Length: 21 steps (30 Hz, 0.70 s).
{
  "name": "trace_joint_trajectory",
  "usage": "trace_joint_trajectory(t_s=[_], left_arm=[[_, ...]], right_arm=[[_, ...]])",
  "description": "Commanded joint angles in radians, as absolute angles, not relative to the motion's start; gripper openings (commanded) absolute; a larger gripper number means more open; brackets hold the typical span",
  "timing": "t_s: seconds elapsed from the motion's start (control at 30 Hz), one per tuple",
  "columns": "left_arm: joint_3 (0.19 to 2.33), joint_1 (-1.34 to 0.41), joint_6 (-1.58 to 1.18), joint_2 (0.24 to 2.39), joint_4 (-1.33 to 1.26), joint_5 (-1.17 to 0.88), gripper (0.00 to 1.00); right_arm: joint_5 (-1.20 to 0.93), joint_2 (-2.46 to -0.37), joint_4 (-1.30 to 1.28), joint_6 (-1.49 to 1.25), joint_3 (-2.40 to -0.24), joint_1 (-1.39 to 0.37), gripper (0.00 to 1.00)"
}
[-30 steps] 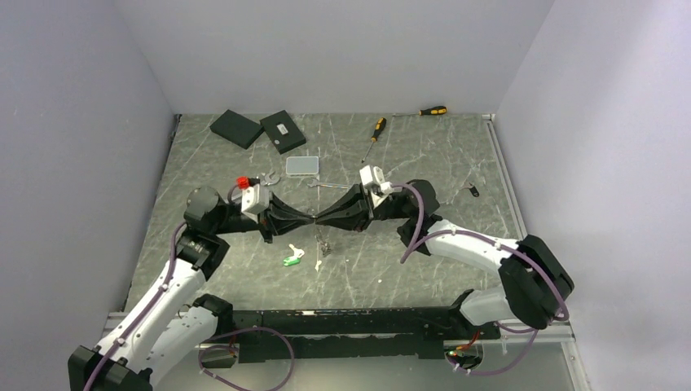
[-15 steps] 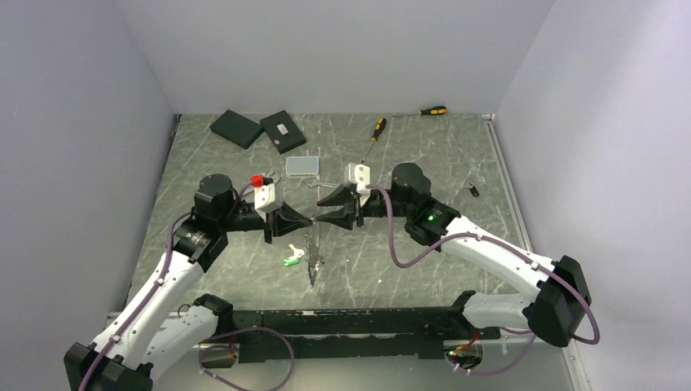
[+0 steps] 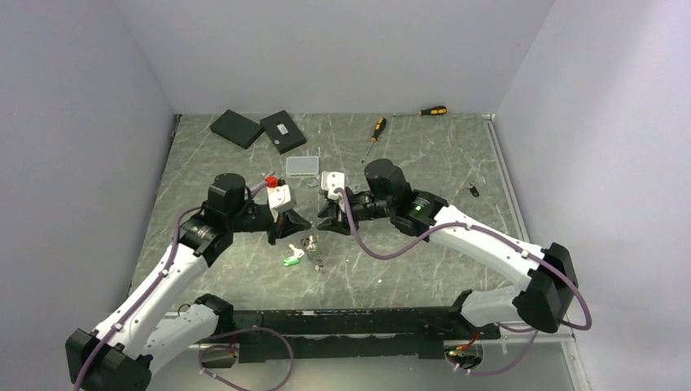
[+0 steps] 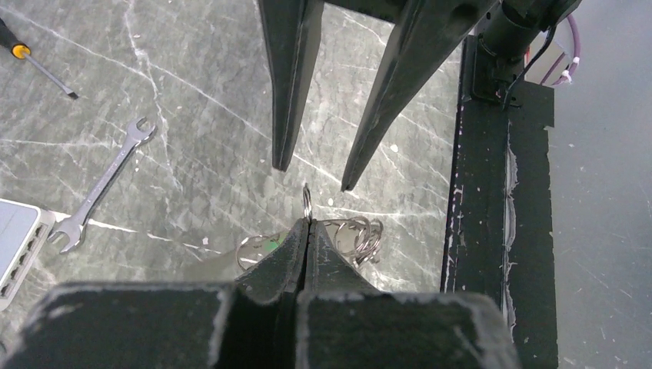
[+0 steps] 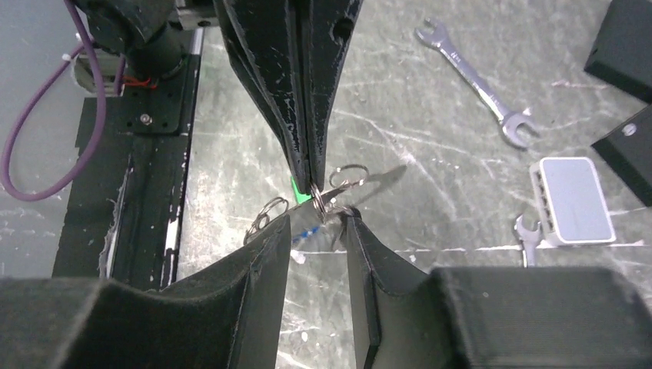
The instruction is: Put the keys on the keyring
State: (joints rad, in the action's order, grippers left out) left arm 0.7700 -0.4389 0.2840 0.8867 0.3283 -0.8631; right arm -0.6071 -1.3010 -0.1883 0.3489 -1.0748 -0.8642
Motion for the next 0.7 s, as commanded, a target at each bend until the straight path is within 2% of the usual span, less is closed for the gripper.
trace_joint_trajectory(t_s=[0.0, 0.23, 0.5, 0.67], left_arm=[[0.822, -0.449, 0.307, 0.881, 0.322, -0.854, 0.0], [0.822, -0.459, 0.308, 0.883, 0.336, -0.844, 0.0], [0.826, -0.465, 0.311, 0.89, 0.346, -0.827, 0.0], [0.828, -0.465, 0.312, 0.89, 0.347, -0.828, 0.0]], right_arm=[[-0.605, -1.342, -0.213, 0.364, -1.127, -0.871, 0.35], [-0.595, -1.384, -0.186, 0.36, -1.147, -0.873, 0.31], [-0.602, -1.361, -0.187, 0.363, -1.147, -0.873, 0.33], [-0.604, -1.375, -0.186, 0.37, -1.149, -0.873, 0.26]])
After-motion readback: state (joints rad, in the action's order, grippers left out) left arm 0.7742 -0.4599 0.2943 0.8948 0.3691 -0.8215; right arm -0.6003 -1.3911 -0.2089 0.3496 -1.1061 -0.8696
